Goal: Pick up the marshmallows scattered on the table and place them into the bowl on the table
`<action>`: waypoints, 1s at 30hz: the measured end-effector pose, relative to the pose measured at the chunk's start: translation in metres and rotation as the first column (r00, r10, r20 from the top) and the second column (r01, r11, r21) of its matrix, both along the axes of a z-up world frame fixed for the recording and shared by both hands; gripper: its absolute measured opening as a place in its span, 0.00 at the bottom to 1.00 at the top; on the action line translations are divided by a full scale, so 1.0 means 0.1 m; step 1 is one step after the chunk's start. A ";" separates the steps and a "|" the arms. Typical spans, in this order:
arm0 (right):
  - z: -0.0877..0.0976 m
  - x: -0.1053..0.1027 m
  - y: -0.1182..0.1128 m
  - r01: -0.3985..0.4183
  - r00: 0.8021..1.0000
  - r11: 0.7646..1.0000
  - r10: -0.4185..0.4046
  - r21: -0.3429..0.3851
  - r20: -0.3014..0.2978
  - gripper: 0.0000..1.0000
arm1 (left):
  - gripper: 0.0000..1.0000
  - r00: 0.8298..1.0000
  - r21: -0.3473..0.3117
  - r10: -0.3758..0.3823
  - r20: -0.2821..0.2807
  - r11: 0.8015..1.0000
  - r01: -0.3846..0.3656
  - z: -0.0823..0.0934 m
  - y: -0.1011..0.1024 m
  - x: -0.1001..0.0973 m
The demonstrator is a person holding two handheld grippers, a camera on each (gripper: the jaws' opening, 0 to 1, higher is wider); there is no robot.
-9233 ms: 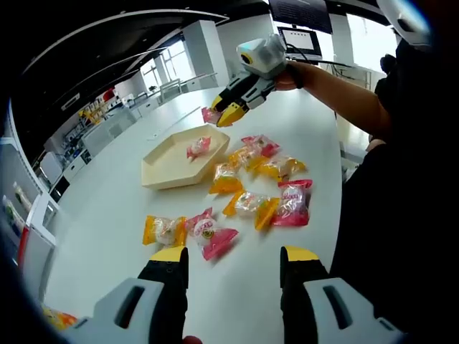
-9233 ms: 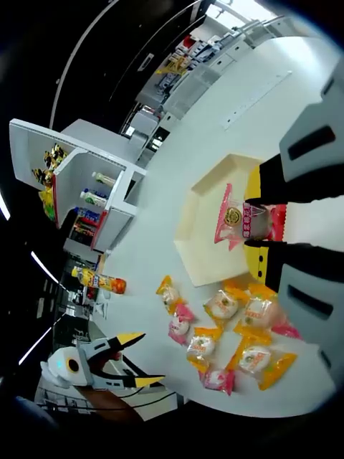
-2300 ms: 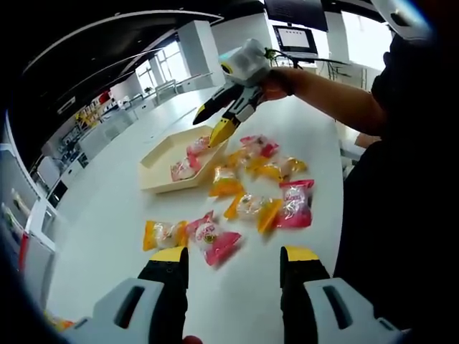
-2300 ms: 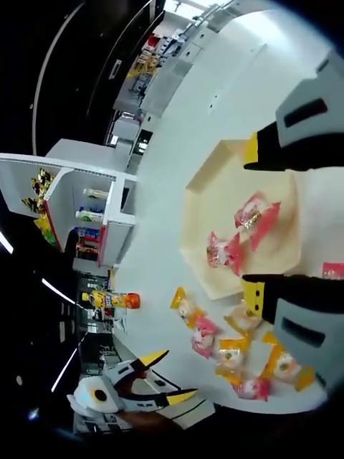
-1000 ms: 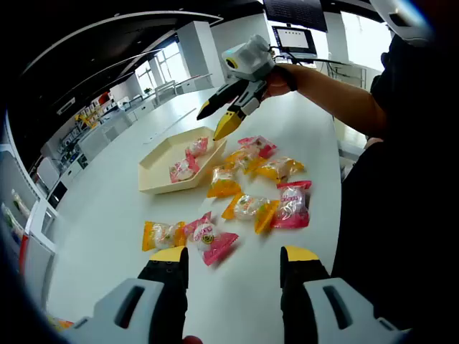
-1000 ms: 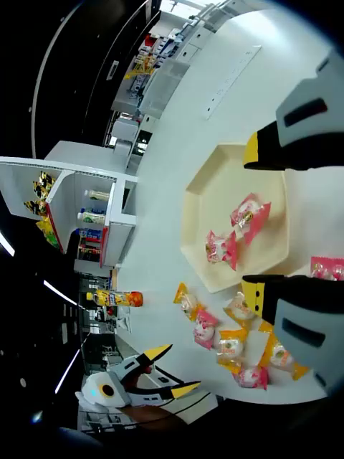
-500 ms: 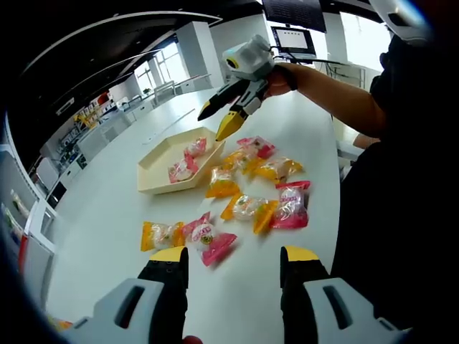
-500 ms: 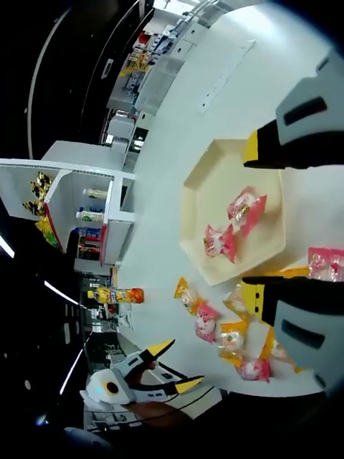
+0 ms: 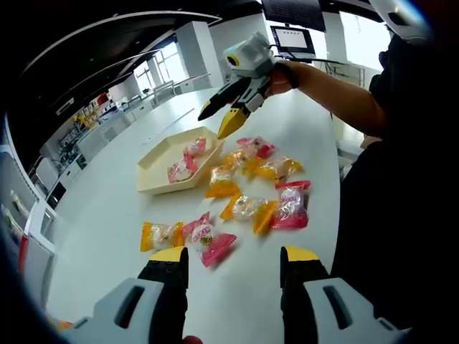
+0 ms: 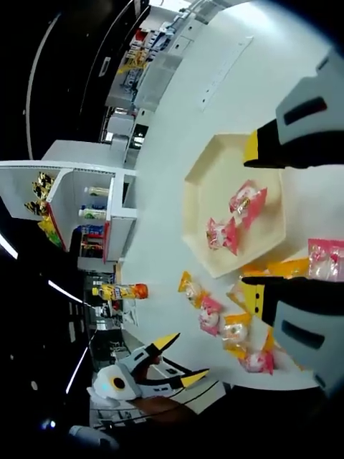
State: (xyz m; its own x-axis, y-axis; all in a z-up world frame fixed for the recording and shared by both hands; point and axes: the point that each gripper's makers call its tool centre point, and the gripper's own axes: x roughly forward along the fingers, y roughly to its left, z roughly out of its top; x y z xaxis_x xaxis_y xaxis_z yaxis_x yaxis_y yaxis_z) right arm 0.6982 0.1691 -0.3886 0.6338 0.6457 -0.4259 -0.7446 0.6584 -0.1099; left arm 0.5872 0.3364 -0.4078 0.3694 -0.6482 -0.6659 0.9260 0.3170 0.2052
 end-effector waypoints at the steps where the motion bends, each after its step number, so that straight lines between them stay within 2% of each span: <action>1: -0.01 -0.01 0.00 -0.002 1.000 1.000 0.002 -0.003 -0.004 0.60 | 0.50 1.000 0.000 0.000 0.000 1.000 0.000 0.00 0.00 0.00; 16: -0.02 -0.07 -0.01 -0.014 0.999 1.000 0.014 0.000 -0.031 0.63 | 0.50 1.000 0.001 -0.006 0.001 1.000 0.006 0.01 -0.03 0.02; 30: 0.02 -0.09 -0.05 -0.012 1.000 1.000 0.012 -0.006 -0.020 0.62 | 0.50 1.000 0.008 -0.008 -0.003 1.000 0.008 -0.01 -0.04 0.02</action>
State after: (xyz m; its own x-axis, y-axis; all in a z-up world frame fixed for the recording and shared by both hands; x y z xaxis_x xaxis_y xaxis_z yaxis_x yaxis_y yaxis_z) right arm 0.6889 0.1644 -0.3863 0.6174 0.6508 -0.4420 -0.7546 0.6487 -0.0989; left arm 0.5894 0.3328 -0.4089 0.3619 -0.6461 -0.6720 0.9292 0.3078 0.2045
